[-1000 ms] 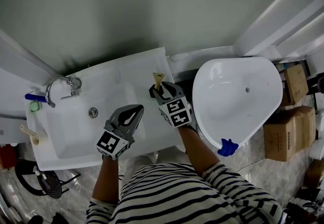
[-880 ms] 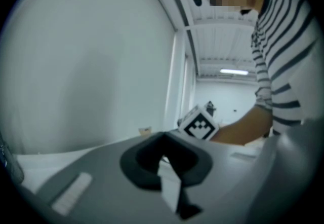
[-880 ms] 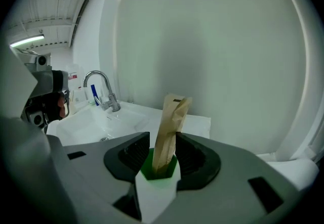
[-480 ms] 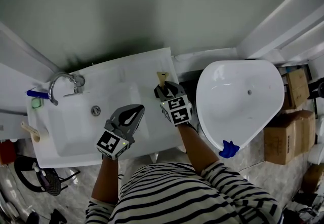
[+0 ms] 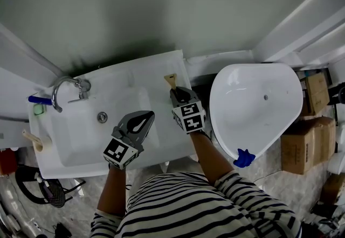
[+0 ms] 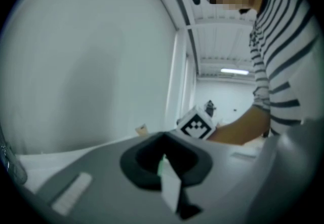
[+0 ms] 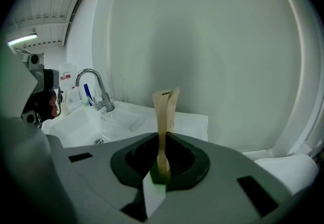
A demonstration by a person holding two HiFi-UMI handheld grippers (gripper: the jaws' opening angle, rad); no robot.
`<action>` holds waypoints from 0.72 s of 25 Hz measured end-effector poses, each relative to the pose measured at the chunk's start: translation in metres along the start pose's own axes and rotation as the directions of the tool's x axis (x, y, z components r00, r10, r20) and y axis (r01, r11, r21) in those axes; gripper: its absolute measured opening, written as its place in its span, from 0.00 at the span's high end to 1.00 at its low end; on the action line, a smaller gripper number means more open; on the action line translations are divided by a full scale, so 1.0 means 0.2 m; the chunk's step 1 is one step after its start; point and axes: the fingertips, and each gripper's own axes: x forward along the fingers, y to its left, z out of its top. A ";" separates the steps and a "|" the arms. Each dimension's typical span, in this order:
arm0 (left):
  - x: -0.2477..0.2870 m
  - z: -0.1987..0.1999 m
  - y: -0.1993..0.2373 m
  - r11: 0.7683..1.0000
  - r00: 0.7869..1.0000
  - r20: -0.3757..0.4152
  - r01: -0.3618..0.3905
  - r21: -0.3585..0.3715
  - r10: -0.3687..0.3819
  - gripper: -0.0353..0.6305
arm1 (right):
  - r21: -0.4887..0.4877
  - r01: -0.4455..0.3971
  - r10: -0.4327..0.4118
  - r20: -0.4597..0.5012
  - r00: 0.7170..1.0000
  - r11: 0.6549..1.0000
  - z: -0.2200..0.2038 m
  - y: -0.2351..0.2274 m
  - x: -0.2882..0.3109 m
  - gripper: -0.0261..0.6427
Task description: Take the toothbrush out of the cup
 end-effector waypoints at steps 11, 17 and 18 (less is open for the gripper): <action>-0.01 0.01 0.00 1.000 1.000 0.005 0.003 0.000 -0.003 0.94 | 0.032 -0.021 0.019 0.058 0.998 0.999 0.04 0.02 -0.04 0.90; -0.01 0.01 -0.01 1.000 1.000 0.012 0.005 0.000 -0.005 0.94 | 0.021 -0.015 0.012 0.095 0.995 1.000 0.06 0.03 -0.09 0.91; -0.01 0.01 -0.01 1.000 1.000 0.015 0.006 0.000 -0.006 0.94 | 0.020 -0.015 0.013 0.101 0.995 1.000 0.07 0.03 -0.09 0.90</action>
